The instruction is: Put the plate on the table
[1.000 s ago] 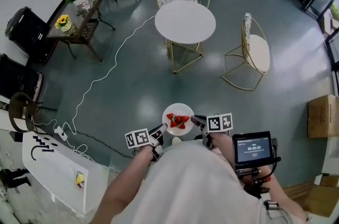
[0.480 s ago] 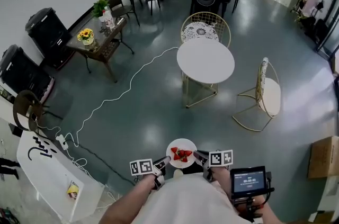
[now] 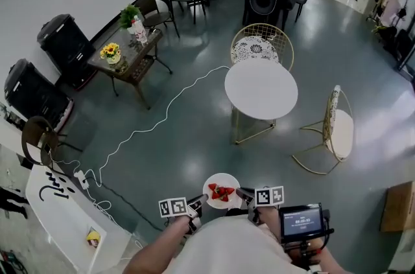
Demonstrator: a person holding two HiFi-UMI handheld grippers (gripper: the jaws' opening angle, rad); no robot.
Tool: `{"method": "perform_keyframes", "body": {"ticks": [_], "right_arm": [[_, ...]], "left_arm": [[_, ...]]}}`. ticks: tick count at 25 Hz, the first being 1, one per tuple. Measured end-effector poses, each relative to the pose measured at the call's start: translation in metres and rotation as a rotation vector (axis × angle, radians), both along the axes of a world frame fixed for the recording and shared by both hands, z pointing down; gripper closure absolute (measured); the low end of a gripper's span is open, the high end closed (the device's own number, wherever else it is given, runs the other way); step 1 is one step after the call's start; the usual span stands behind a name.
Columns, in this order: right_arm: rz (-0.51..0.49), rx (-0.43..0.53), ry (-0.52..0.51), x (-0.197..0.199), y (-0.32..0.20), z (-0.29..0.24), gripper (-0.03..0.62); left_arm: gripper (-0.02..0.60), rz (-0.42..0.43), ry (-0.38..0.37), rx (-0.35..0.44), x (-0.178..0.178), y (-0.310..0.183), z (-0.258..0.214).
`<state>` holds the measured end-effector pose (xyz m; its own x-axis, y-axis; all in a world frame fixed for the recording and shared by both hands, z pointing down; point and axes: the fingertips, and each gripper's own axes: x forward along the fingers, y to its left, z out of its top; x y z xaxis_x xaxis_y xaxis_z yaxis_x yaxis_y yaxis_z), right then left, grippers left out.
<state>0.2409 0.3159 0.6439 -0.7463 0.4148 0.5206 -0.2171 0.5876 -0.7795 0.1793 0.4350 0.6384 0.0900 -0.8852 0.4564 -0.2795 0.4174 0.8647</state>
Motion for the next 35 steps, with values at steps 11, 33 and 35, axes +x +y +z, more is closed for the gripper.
{"method": "perform_keyframes", "body": {"ticks": [11, 33, 35], "right_arm": [[0.0, -0.005, -0.004, -0.065, -0.094, -0.002, 0.571], [0.142, -0.052, -0.008, -0.166, -0.185, 0.01, 0.571], [0.164, -0.039, -0.011, -0.181, -0.191, 0.009, 0.571]], "left_arm": [[0.561, -0.012, -0.032, -0.026, -0.067, -0.096, -0.002], [0.561, 0.091, 0.012, -0.017, -0.184, -0.193, 0.012], [0.561, 0.123, 0.003, -0.003, -0.203, -0.201, 0.013]]}}
